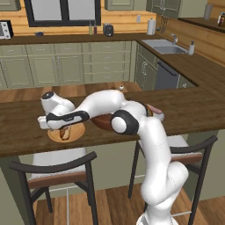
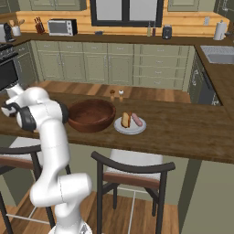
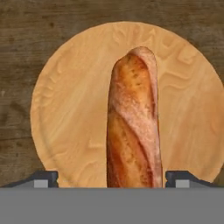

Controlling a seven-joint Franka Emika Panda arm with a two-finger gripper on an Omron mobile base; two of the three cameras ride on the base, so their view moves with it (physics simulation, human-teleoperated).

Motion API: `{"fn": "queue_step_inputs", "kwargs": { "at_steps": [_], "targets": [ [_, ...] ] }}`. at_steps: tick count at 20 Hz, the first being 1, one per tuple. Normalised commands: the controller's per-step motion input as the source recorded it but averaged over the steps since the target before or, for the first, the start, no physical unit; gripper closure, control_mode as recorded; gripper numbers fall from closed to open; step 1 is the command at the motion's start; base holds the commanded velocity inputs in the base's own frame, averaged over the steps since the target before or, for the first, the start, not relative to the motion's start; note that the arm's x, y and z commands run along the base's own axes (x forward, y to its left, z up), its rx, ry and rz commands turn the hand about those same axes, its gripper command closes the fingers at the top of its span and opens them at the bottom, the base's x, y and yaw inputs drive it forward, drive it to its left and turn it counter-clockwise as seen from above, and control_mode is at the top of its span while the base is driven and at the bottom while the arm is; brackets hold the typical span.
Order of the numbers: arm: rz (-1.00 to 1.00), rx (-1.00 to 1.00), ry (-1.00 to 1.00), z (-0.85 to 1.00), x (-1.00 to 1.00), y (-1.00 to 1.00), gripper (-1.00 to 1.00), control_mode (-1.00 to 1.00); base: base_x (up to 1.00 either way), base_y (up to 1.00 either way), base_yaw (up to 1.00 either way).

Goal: Place one bun and one sausage from the bowl on each plate.

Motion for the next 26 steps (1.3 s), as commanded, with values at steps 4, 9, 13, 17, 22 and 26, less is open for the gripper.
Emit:
{"fn": "queue_step_inputs", "kwargs": {
  "at_steps": [4,9,13,17,22,26],
  "targets": [
    [0.00,-0.01,0.00,0.78,-0.43,-0.66,-1.00,-1.00,0.00,0.00,0.00],
    [0.00,-0.12,0.00,0.49,-0.49,-0.78,-1.00,-1.00,0.00,0.00,0.00],
    [-0.01,-0.11,0.00,0.54,-0.41,-0.96,-1.00,-1.00,0.00,0.00,0.00],
    [-0.03,0.00,0.00,0.80,-0.06,-0.97,-1.00,-1.00,0.00,0.00,0.00],
    [0.00,0.04,0.00,0.51,0.00,-1.00,-1.00,-1.00,0.00,0.00,0.00],
    [0.03,0.15,0.02,0.00,0.32,-1.00,-1.00,-1.00,0.00,0.00,0.00]
  ]
}}
